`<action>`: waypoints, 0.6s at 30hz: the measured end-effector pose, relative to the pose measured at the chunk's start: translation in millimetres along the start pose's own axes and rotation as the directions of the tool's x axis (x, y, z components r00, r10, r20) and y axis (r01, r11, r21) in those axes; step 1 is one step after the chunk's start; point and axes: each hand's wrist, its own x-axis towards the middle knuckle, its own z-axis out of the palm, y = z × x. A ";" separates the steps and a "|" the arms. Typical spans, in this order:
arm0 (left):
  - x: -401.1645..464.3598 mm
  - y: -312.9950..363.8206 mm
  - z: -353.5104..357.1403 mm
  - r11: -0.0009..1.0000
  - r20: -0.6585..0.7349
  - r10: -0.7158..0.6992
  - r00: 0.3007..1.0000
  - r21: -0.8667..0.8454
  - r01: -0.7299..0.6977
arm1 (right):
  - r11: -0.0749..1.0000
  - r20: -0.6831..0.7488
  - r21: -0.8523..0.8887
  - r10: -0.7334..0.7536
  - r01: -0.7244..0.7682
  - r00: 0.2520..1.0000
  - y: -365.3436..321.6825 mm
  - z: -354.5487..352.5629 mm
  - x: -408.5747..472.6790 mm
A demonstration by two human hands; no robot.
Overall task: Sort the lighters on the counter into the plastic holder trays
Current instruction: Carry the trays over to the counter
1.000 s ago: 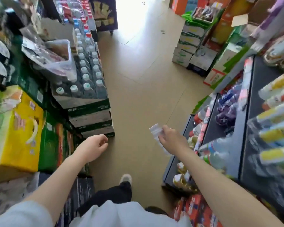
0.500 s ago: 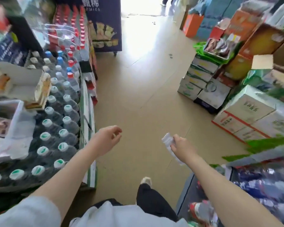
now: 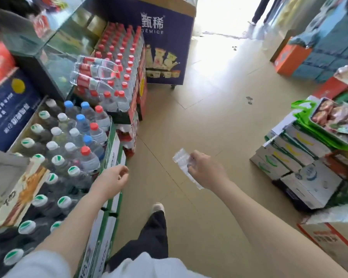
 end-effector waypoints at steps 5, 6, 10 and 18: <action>111.6 24.6 -53.9 1.000 -0.039 0.000 0.999 0.006 0.000 | 1.000 0.018 -0.001 -0.009 0.009 1.000 -3.8 -36.7 129.6; 132.1 33.7 -65.3 1.000 -0.041 0.013 0.999 0.010 -0.012 | 1.000 0.014 -0.010 -0.006 0.006 1.000 -2.4 -44.1 152.4; 220.5 72.3 -103.4 0.997 -0.083 0.079 0.993 -0.016 -0.081 | 1.000 0.014 -0.020 0.007 -0.007 1.000 12.9 -69.9 247.6; 415.0 110.1 -140.2 0.998 -0.182 0.047 0.982 -0.021 -0.051 | 0.999 0.053 -0.048 0.009 -0.006 0.999 48.1 -115.9 470.3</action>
